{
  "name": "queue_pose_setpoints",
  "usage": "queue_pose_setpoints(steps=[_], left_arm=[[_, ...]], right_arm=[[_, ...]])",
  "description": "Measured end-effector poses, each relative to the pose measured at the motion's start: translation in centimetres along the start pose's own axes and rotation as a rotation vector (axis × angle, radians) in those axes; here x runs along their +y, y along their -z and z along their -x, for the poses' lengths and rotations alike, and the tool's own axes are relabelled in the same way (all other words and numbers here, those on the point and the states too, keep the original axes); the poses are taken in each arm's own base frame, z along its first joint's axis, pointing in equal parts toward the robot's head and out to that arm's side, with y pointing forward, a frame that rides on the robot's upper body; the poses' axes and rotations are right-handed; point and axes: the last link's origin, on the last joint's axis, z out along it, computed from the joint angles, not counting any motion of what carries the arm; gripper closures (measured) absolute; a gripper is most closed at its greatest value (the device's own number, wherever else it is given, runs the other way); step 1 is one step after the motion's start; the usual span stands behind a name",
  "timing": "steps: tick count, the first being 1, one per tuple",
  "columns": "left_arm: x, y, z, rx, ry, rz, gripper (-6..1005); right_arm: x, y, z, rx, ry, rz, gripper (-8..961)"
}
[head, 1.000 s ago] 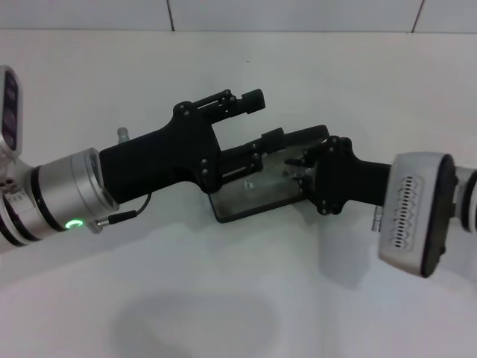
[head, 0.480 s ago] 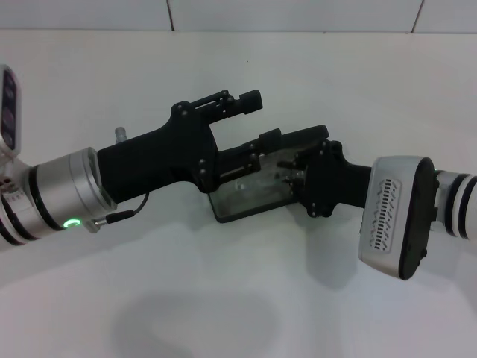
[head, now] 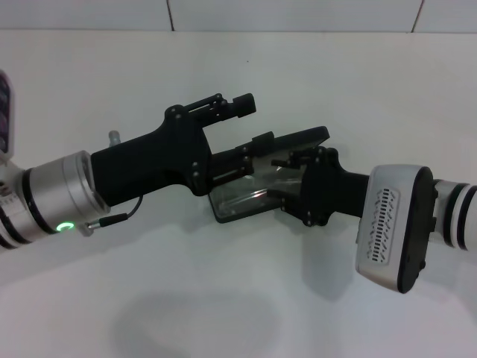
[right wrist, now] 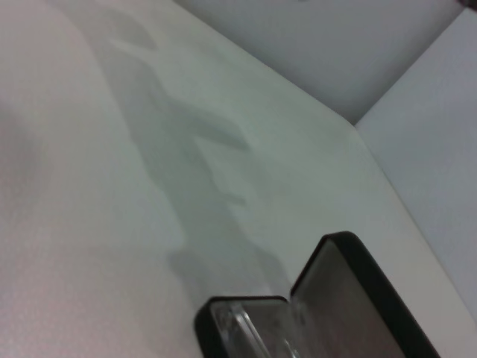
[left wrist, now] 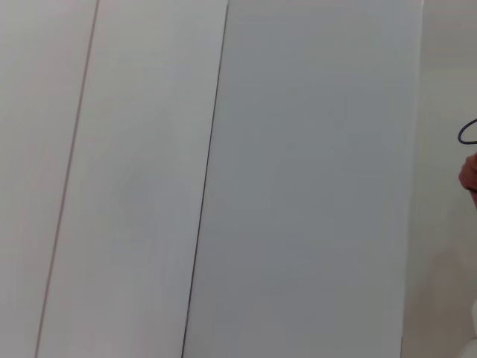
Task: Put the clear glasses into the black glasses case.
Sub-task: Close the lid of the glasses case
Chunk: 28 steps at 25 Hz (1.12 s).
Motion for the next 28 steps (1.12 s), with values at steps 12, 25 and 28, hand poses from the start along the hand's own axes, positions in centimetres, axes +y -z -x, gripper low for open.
queue_pose_setpoints(steps=[12,25,28], left_arm=[[0.0,0.2,0.0,-0.001,0.002,-0.007,367],[-2.8,-1.6,1.6,-0.116,0.018,-0.168,368],[-4.5,-2.5,2.2,-0.188,0.036,-0.245,368]], right_arm=[[-1.5,4.2,-1.2,-0.095,-0.221,0.177,556],[-7.3,14.5,-8.8,-0.496,-0.819,-0.291,544],[-6.9,15.4,-9.4,-0.527,-0.845,-0.365,541]])
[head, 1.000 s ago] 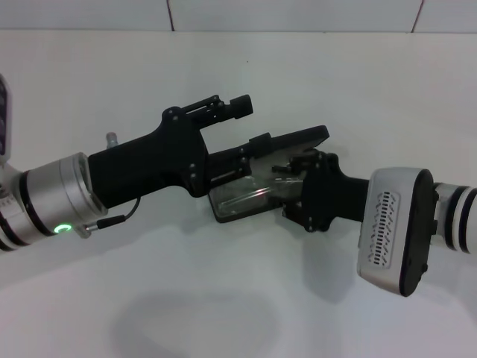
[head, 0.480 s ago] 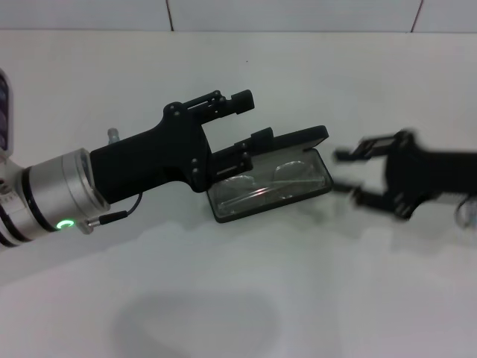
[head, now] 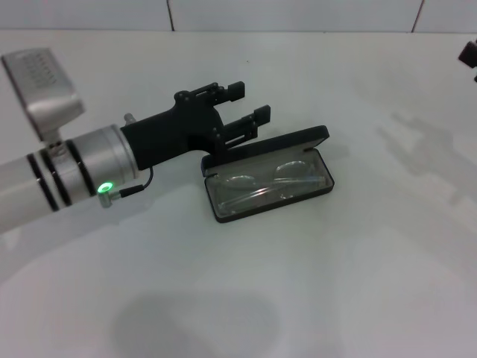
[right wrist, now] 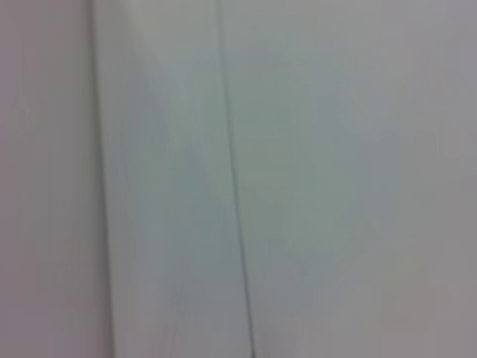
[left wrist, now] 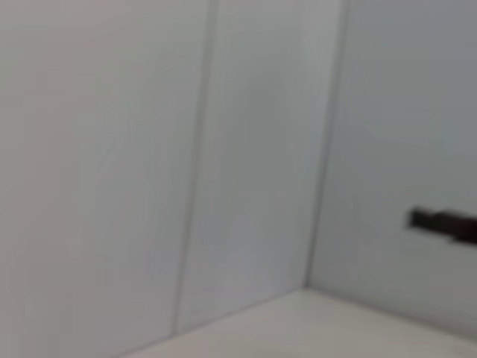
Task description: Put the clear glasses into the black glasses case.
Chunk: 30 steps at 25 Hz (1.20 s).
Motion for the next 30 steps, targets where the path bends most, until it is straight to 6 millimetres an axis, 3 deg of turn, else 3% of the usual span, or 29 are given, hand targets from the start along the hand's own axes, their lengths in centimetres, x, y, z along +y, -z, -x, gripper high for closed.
queue_pose_setpoints(steps=[6,11,18,30], left_arm=[[-2.0,-2.4,0.1,-0.130,0.014,-0.097,368],[-1.5,-3.3,0.9,-0.209,-0.015,-0.063,365],[-0.2,-3.5,2.0,-0.266,-0.045,0.000,353],[0.8,-2.1,4.0,-0.303,-0.088,0.024,334]], right_arm=[[0.1,0.6,-0.3,-0.004,0.002,-0.017,536],[0.2,0.5,-0.5,0.004,0.016,-0.013,532],[0.2,0.3,-0.5,0.003,0.017,-0.008,526],[0.4,-0.7,-1.0,0.034,0.020,0.008,515]])
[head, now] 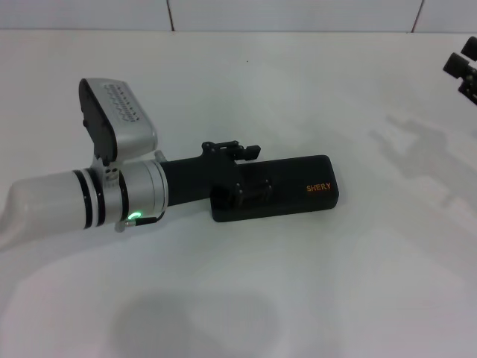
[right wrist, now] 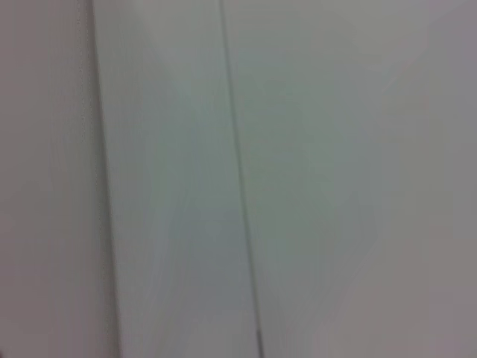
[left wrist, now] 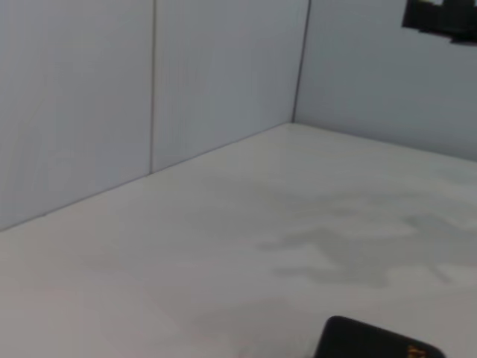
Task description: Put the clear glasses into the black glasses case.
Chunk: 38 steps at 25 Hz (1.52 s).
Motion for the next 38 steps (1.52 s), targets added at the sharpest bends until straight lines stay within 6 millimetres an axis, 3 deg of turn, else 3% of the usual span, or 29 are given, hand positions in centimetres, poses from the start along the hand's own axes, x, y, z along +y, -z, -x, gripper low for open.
queue_pose_setpoints(steps=[5,9,15,19,22,38], left_arm=[[1.2,1.2,-0.9,0.123,0.013,0.066,326],[2.7,3.5,-2.5,0.286,-0.005,0.176,320],[4.8,7.6,-2.4,0.392,-0.091,0.311,310],[6.2,8.8,-1.2,0.379,-0.161,0.390,146],[6.6,9.2,-0.7,0.370,-0.172,0.401,105],[6.7,9.4,-0.3,0.374,-0.163,0.390,105]], right_arm=[[1.5,-1.1,-0.2,0.020,0.023,0.115,511],[3.5,-2.4,-0.7,0.095,0.041,0.282,507],[6.5,-3.7,-1.1,0.194,0.058,0.560,287],[7.8,-4.0,-1.4,0.197,0.049,0.626,178],[8.4,-4.2,-1.8,0.220,0.055,0.659,97],[8.9,-4.0,-2.2,0.221,0.083,0.688,68]])
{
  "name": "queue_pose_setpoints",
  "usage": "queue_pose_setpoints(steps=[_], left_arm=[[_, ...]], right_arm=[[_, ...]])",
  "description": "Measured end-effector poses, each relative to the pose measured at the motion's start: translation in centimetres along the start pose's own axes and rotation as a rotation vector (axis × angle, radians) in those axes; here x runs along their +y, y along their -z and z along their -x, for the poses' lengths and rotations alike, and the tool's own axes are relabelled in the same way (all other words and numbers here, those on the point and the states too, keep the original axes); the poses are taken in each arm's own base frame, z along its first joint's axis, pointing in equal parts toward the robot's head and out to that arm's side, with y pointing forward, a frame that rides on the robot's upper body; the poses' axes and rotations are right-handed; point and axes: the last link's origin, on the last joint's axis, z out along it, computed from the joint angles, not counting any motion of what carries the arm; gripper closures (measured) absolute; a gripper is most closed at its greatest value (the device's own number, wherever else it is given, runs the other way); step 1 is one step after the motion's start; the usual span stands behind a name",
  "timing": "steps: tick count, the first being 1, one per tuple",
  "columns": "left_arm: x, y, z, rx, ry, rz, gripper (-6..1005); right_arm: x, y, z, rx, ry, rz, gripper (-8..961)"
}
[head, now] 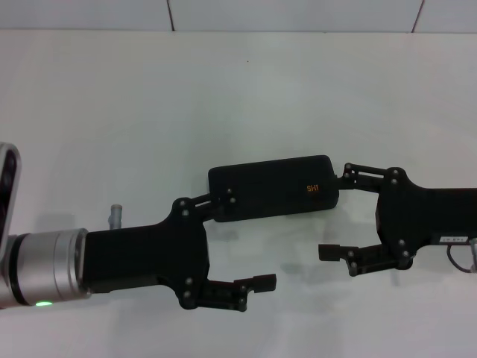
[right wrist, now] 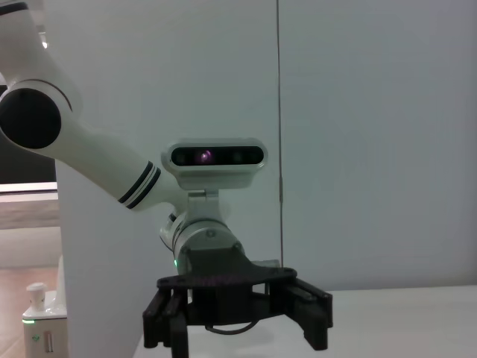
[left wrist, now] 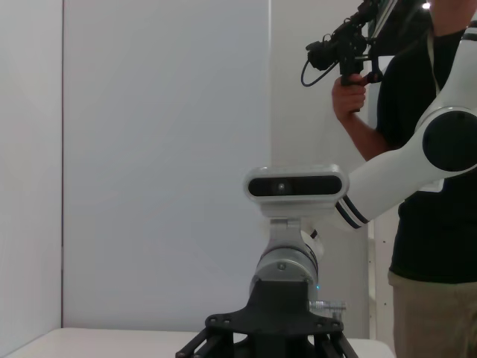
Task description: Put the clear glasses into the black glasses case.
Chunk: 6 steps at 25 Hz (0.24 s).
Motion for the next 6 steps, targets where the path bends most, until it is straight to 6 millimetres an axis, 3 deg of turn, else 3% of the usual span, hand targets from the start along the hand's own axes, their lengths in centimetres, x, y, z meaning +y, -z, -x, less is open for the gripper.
queue_pose_setpoints(steps=[6], left_arm=[[-0.05,-0.01,-0.09,0.004,-0.003,-0.002,105]], right_arm=[[0.24,0.18,-0.18,0.000,0.022,-0.003,68]])
